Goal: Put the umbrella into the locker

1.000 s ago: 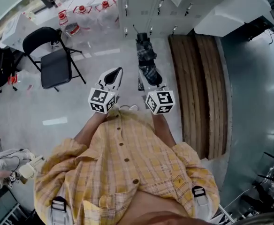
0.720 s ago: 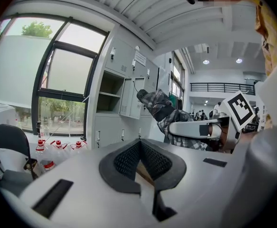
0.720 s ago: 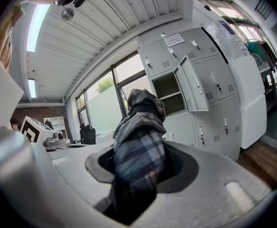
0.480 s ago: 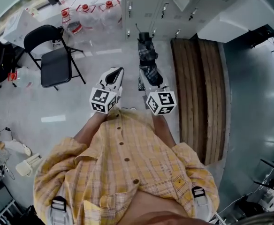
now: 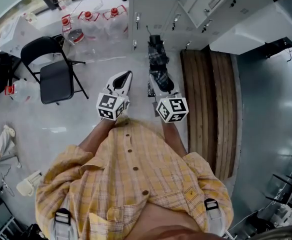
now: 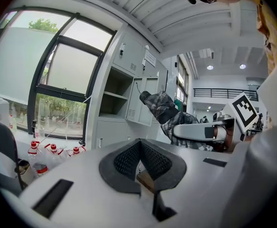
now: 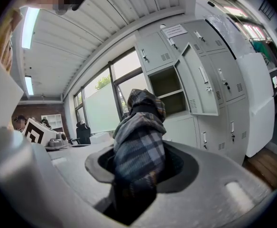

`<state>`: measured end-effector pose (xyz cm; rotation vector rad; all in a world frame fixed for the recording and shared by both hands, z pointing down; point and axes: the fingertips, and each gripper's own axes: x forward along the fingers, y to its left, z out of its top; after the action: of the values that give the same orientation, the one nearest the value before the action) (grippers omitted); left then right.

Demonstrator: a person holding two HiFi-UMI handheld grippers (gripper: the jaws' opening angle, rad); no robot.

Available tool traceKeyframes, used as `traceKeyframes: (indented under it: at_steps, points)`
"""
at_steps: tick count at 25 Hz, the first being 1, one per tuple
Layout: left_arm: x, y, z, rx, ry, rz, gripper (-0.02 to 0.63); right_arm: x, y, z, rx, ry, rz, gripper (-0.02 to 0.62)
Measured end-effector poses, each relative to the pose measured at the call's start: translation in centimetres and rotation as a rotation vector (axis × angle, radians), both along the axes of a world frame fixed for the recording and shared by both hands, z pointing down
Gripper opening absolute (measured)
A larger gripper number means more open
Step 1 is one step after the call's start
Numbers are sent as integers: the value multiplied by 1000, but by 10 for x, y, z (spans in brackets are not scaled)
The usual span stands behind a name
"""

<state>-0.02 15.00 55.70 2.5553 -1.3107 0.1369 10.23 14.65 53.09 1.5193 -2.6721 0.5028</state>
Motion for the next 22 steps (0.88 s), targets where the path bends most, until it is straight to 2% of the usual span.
traceKeyframes:
  at_steps: [6,16,22]
  points:
    - [-12,-60,-2,-10,-15,27,5,-14,-63,-3,-8,-14,18,189]
    - [-36,-151,-13,-13,9,49,5,-39,-152,-12,-22,10,40,189]
    - [-45,-203,-21,-6,-9,73,5,-50,-205,-17,-26,13,59,189]
